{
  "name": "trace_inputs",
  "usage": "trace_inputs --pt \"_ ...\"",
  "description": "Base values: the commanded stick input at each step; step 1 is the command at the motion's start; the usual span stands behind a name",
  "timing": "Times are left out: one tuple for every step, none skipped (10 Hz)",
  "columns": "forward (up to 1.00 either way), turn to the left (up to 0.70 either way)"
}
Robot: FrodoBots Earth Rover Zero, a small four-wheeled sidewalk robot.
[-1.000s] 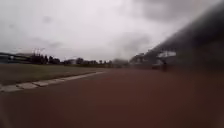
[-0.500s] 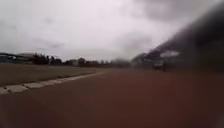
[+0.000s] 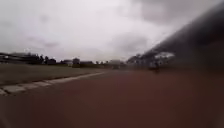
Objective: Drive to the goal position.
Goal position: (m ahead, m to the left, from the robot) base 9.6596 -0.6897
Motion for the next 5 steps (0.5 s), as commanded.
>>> trace_inputs --pt "1.00 0.00" --pt "1.00 0.00" --pt "1.00 0.00" --pt "1.00 0.00" --pt "1.00 0.00"
